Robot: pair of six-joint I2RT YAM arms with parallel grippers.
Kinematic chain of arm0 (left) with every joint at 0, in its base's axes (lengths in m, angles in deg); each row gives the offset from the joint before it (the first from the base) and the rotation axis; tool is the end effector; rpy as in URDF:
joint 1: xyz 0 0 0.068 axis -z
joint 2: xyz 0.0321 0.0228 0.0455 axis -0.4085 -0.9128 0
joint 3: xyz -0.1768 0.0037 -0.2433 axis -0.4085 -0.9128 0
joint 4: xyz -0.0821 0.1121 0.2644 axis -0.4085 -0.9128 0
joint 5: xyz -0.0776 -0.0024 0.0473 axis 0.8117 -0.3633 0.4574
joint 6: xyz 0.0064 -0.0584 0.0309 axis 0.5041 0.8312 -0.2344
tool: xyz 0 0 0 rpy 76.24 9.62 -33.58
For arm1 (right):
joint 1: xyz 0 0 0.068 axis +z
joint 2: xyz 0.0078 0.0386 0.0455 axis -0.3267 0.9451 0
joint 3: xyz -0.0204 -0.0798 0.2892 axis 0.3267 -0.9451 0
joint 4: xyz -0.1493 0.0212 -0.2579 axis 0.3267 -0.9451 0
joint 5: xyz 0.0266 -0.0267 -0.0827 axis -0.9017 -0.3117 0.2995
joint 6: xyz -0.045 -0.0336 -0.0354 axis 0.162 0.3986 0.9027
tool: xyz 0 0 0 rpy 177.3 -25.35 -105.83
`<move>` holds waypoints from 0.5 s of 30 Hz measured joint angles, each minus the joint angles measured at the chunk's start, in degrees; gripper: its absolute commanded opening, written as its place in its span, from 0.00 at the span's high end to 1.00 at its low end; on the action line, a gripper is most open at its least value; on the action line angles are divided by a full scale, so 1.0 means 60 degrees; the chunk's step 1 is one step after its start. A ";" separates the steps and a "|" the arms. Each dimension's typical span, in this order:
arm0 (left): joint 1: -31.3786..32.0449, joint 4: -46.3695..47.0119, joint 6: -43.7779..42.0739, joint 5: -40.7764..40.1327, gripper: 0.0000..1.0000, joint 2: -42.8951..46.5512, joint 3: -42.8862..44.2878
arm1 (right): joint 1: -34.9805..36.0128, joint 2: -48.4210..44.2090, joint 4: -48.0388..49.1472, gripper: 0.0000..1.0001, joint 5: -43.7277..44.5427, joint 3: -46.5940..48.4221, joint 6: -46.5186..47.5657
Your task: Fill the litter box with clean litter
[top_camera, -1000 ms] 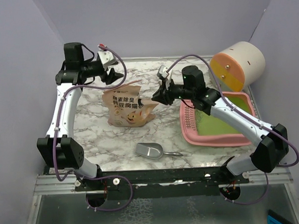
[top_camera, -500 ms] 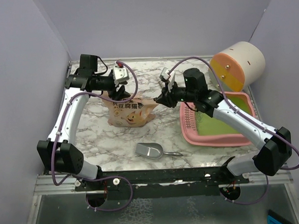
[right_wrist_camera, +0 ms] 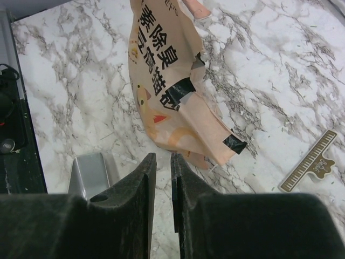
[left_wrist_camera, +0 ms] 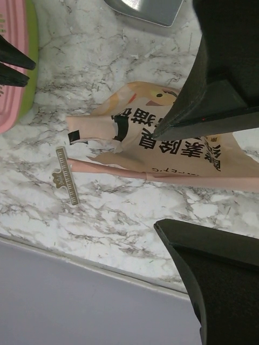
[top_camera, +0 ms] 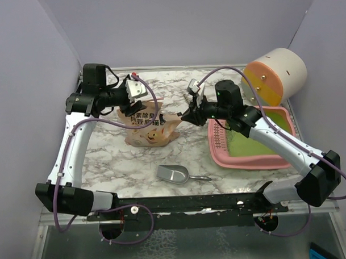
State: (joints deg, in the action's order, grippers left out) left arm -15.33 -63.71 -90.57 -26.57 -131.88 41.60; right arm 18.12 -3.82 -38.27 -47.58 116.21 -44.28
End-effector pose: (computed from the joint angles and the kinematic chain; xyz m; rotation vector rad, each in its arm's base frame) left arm 0.2904 -0.0845 0.4513 1.3782 1.4621 -0.4460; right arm 0.2669 0.2343 0.3599 -1.0721 1.7581 0.8321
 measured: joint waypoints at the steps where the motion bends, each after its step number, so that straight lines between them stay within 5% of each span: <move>1: 0.0004 0.0000 -0.0033 -0.0040 0.37 -0.0069 -0.0066 | 0.0000 0.0000 0.0000 0.83 -0.0022 -0.0015 -0.0011; 7: 0.0091 -0.0033 -0.0193 -0.0321 0.38 -0.1013 -0.0142 | 0.0000 -0.0051 0.0011 0.83 -0.0124 -0.0204 -0.0098; 10: 0.0262 -0.0102 -0.0273 -0.0612 0.47 -0.1526 -0.0113 | -0.0004 -0.0197 0.0000 0.83 -0.0131 -0.0364 -0.0146; 12: 0.0437 -0.0219 -0.0386 -0.0761 0.66 -0.1843 -0.0076 | 0.0000 -0.0346 0.0007 0.83 -0.0127 -0.0463 -0.0171; 14: 0.0583 -0.0375 -0.0484 -0.0845 0.98 -0.2051 -0.0062 | 0.0000 -0.0506 0.0007 0.83 -0.0127 -0.0557 -0.0178; 15: 0.0645 -0.0477 -0.0525 -0.0900 1.00 -0.2102 -0.0058 | 0.0000 -0.0590 0.0007 0.83 -0.0124 -0.0597 -0.0178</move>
State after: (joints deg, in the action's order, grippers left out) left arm -11.47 -66.57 -93.71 -31.97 -144.50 41.25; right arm 18.12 -7.36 -38.23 -48.32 112.62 -45.35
